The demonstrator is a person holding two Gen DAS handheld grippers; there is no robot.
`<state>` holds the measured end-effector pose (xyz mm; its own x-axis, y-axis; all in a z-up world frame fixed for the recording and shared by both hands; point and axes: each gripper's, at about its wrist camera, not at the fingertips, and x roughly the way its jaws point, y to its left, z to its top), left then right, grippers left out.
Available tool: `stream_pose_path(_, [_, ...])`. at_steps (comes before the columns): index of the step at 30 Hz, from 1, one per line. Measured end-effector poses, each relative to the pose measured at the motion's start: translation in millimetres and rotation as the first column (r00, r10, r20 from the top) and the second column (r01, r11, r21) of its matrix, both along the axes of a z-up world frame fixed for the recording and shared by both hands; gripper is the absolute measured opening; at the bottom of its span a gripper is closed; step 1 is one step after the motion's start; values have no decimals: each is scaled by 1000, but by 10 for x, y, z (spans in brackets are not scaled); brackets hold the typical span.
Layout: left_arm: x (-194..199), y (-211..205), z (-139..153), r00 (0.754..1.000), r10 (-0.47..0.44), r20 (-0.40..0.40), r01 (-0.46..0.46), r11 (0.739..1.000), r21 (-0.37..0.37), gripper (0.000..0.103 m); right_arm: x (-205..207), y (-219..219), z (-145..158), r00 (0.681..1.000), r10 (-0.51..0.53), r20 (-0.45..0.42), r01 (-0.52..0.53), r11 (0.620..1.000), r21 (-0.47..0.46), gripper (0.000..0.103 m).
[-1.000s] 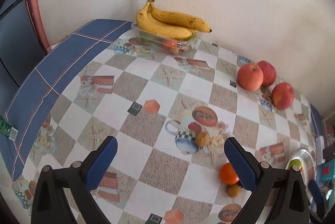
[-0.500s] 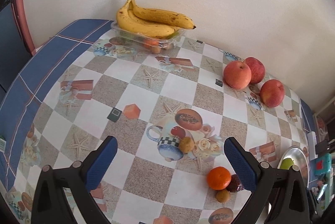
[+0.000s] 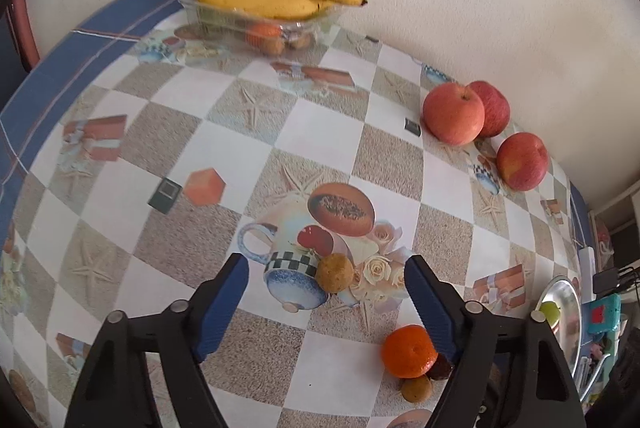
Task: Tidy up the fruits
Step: 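Grasp the small brown fruit with the left gripper while the right gripper grasps a dried date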
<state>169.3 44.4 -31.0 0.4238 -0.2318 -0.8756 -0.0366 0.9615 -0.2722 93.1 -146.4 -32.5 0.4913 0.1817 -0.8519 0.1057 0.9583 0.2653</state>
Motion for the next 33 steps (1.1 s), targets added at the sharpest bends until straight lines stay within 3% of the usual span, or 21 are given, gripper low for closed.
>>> stream_pose_path(4, [67, -21, -168, 999, -6, -41, 6, 1000, -12, 66, 13, -7, -182, 999, 0, -50, 2, 1000, 27, 57])
stream_pose_path(8, [128, -4, -249, 998, -1, -63, -2, 999, -43, 44, 8, -29, -275, 998, -4, -67, 8, 998, 55, 56])
stream_pose_path(14, [156, -52, -327, 996, -24, -87, 19, 998, -61, 26, 7, -69, -318, 998, -6, -69, 13, 994, 111, 46])
stream_pose_path(26, [106, 97, -274, 995, 31, -96, -33, 999, -20, 26, -29, -191, -268, 996, -53, -65, 61, 989, 131, 46])
stream_pose_path(33, [19, 145, -124, 996, 53, -71, -52, 998, 21, 26, -105, -332, -107, 993, -106, -58, 109, 992, 58, 46])
